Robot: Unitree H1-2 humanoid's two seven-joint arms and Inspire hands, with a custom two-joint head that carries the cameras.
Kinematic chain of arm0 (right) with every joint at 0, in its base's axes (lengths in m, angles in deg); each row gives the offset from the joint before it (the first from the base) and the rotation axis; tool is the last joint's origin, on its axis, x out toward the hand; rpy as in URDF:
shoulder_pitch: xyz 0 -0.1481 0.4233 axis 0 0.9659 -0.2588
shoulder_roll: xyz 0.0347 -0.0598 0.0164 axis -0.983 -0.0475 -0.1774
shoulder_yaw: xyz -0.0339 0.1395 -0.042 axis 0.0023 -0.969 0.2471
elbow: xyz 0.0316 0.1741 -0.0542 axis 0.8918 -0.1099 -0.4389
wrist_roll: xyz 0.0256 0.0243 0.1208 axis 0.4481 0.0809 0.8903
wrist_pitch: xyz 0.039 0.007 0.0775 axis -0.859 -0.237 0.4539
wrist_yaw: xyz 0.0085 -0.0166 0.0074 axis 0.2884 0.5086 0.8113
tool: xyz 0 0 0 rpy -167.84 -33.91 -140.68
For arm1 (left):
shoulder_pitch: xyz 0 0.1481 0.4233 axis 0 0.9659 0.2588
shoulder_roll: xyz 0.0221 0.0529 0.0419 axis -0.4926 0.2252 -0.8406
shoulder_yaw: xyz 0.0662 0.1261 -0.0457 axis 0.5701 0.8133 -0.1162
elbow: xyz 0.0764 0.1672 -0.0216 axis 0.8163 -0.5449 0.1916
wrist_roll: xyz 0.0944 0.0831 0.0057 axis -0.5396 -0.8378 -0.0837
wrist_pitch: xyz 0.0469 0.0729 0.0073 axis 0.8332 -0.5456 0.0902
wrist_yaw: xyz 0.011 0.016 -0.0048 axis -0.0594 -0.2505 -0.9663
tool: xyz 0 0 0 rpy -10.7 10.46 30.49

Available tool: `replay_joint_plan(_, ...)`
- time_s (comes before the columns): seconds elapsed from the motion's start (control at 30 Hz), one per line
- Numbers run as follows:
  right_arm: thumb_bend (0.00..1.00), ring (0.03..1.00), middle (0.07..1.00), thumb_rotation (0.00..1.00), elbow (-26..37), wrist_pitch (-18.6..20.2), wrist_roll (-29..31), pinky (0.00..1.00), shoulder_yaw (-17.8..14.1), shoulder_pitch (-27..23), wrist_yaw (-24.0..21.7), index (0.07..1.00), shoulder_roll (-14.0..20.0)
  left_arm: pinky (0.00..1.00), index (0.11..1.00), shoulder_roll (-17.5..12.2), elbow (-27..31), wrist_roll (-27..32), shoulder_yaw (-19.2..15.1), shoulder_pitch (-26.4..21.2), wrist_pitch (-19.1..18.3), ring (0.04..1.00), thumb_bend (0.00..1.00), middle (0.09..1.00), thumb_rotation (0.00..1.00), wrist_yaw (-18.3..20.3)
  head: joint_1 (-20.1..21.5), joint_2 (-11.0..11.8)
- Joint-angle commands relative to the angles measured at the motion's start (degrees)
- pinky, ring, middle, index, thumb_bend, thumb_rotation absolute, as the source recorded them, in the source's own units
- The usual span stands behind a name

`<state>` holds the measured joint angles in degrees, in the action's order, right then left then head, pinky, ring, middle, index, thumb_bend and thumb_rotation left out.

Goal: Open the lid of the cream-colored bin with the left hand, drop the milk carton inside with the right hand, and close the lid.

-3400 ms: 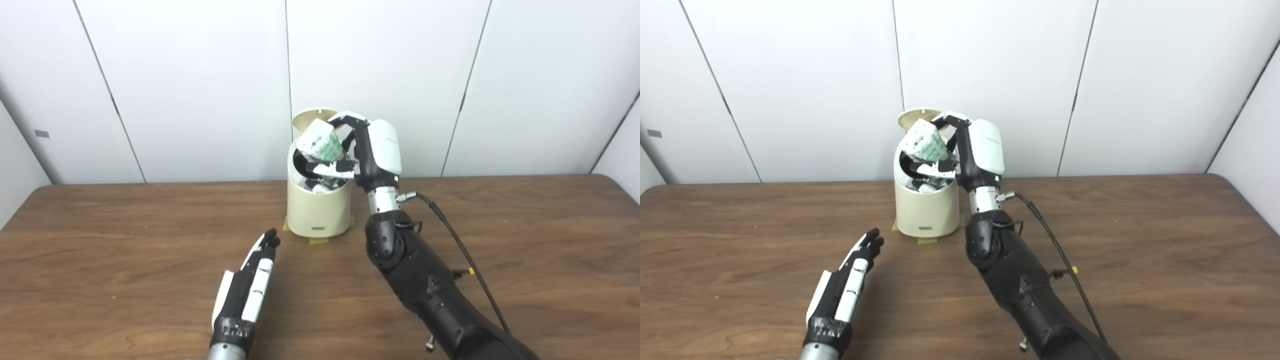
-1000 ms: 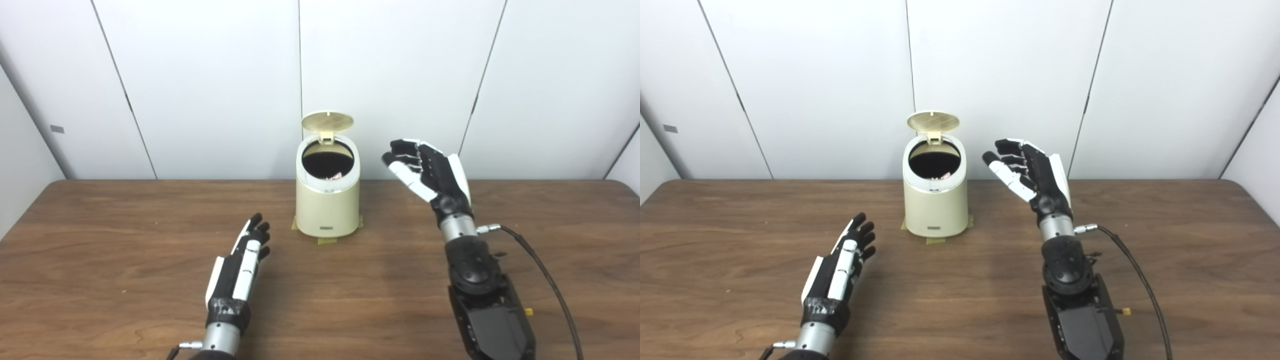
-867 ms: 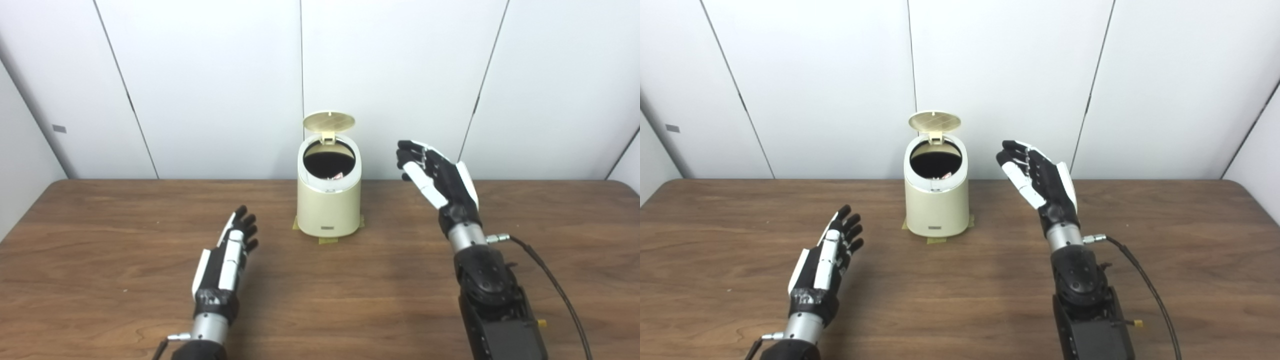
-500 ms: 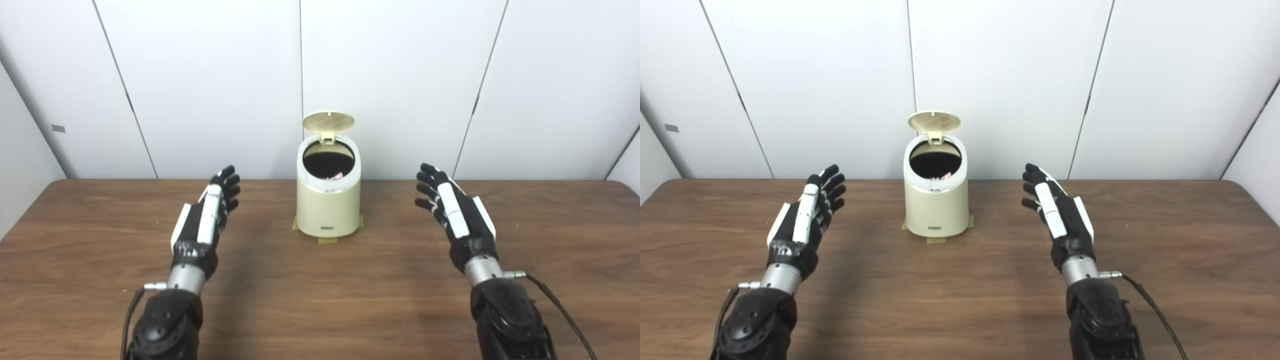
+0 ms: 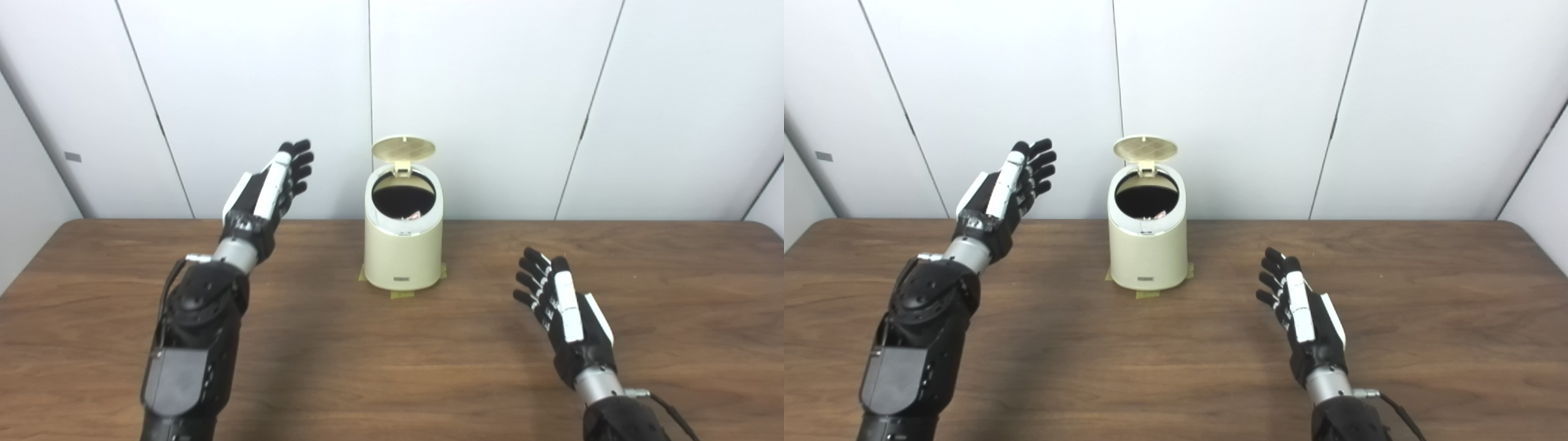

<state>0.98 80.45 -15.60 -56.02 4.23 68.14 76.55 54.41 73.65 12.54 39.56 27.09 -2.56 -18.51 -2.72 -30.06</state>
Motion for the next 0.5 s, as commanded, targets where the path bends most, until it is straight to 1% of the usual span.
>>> replay_joint_plan(0.0, 0.65, 0.897, 0.904, 1.0, 2.3, -3.5, 0.8, 0.85, -0.1, -1.0, -0.2, 0.895, -0.5, 0.93, 0.908, -0.8, -0.7, -0.3, 0.5, -5.2, 3.0, 0.923, 0.5, 0.908, 0.94, 0.7, -0.1, 0.4)
replay_joint_plan(0.17, 0.65, 0.9, 0.904, 1.0, 2.7, -5.0, 0.6, 0.86, 0.0, 0.5, -0.1, 0.898, -0.6, 0.94, 0.911, -2.3, -5.3, -1.6, 2.4, -10.0, 4.7, 0.922, 0.5, 0.907, 1.0, 3.2, -0.6, 0.8)
replay_joint_plan(0.27, 0.63, 0.905, 0.903, 1.0, 2.3, -6.0, 1.0, 0.87, -0.2, 0.9, -0.2, 0.902, -0.6, 0.94, 0.918, -2.9, -7.3, -2.1, 3.3, -12.1, 5.1, 0.921, 0.52, 0.908, 1.0, 4.4, -0.8, 0.8)
replay_joint_plan(0.47, 0.65, 0.902, 0.898, 1.0, 1.4, -7.6, 0.8, 0.87, 0.2, 1.5, -0.4, 0.903, -0.2, 0.91, 0.908, -4.2, -10.9, -4.6, 5.7, -15.9, 6.8, 0.913, 0.53, 0.895, 1.0, 6.0, -0.8, 1.1)
